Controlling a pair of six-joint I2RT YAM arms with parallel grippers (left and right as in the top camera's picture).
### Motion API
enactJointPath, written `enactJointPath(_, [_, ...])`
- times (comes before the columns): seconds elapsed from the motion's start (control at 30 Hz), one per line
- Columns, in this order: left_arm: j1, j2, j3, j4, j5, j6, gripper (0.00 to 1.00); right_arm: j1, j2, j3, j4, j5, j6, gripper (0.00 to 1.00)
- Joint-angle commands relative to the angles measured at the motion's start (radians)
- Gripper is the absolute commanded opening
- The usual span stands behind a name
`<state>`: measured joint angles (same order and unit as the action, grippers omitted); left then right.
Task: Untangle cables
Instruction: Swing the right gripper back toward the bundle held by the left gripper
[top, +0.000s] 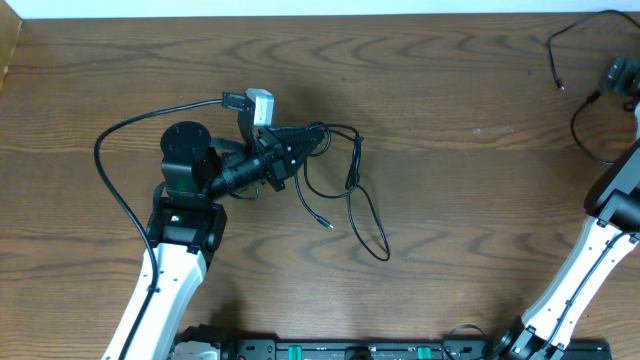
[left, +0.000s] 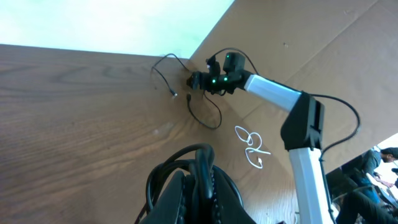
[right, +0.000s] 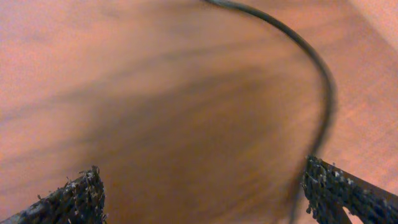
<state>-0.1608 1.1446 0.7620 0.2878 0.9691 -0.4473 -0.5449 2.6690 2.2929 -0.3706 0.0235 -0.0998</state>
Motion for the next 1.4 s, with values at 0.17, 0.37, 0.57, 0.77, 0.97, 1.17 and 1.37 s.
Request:
enactJointPath(0.17, [0.003, -0.002, 0.027, 0.005, 0.005, -0.002, 0.08, 0.051, -0.437, 0.006, -0.079, -0.271, 0.1, 0.99])
enactJointPath(0.37, [0.003, -0.002, 0.027, 0.005, 0.005, -0.002, 0.08, 0.076, -0.68, 0.006, -0.322, -0.575, 0.143, 0.99])
enactJointPath(0.57, [0.003, -0.002, 0.027, 0.003, -0.021, -0.013, 0.08, 0.137, -0.853, 0.006, -0.657, -0.771, 0.19, 0.99])
enactJointPath(0.77, [0.002, 0.014, 0.027, -0.003, -0.182, -0.18, 0.08, 0.255, -0.865, 0.0, -1.094, -0.779, 0.114, 0.99])
enactJointPath(0.97, [0.002, 0.088, 0.027, 0.026, -0.198, -0.595, 0.08, 0.436, -0.849, -0.065, -1.327, -0.865, -0.296, 0.99])
enactJointPath(1.17, [0.002, 0.141, 0.027, 0.354, -0.074, -0.771, 0.08, 0.562, -0.847, -0.225, -1.231, -0.867, -0.336, 0.99])
enactJointPath(1.37, [0.002, 0.142, 0.027, 0.665, -0.036, -0.911, 0.08, 0.625, -0.847, -0.404, -1.06, -0.908, -0.323, 0.99])
